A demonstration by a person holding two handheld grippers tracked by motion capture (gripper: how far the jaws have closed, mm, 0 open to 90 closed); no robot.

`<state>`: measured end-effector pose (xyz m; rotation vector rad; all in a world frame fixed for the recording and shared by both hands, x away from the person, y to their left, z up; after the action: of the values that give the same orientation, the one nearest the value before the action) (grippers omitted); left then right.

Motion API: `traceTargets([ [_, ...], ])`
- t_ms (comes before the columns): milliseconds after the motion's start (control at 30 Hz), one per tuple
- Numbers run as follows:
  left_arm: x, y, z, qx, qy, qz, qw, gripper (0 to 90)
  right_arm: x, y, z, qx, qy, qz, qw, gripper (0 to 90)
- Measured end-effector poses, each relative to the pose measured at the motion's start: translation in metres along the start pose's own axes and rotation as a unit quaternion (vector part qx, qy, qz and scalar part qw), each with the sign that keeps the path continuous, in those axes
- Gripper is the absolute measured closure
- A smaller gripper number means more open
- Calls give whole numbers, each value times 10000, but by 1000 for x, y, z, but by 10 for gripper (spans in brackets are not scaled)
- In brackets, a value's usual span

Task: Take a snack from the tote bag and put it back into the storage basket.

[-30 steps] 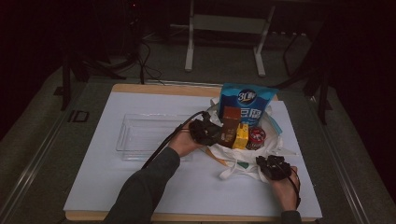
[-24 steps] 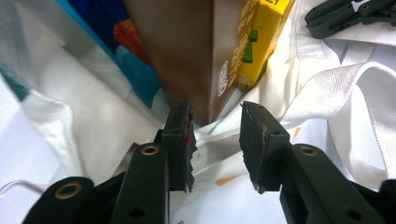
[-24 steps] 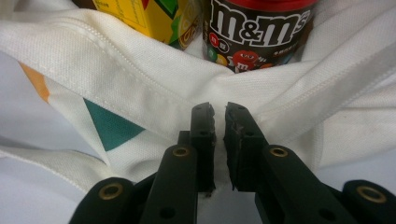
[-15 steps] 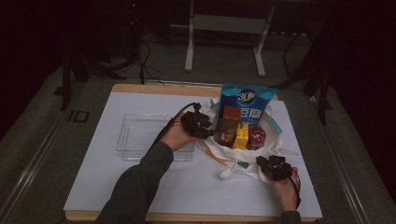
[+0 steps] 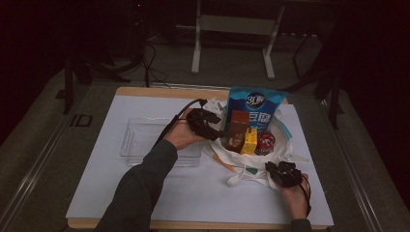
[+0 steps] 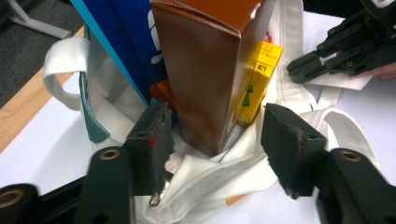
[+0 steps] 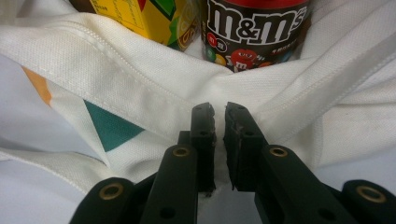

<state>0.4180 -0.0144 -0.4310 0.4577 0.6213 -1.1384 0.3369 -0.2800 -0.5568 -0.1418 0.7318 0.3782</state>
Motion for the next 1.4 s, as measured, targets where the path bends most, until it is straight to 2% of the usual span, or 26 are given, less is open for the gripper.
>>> traceTargets([
  [200,2,3,6,31,-181,15,9998,355,0,-1,0,35,-15,48,10000,821],
  [367,5,4,8,48,-129,-26,9999,327,0,-1,0,14,-13,19,10000,821],
  [533,10,7,20,187,-24,-41,9998,325,0,-1,-1,27,-35,40,10000,821],
  [800,13,15,29,182,-135,-138,9996,293,1,-3,-1,118,-59,117,9998,821],
  [900,16,15,32,246,-129,-144,9995,287,1,-3,-1,142,-85,143,9998,821],
  [967,20,17,33,229,-166,-99,9996,283,1,-4,-2,167,-100,166,9997,820],
  [1233,37,17,36,142,-197,-168,9996,279,1,-4,-2,179,-97,187,9996,820],
  [1400,41,13,40,210,-154,-5,9997,290,1,-4,-2,164,-94,187,9996,819],
])
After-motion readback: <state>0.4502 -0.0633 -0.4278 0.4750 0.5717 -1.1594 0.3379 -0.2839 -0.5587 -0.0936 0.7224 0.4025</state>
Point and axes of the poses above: each handheld gripper's, and its own axes: x roughly forward along the jaws, z roughly out of its top, y roughly to its left, the point moved 5 cm from there along x, roughly forward along the jaws, and after that the axes turned 2 degrees about -z, right-handed, at the moved point
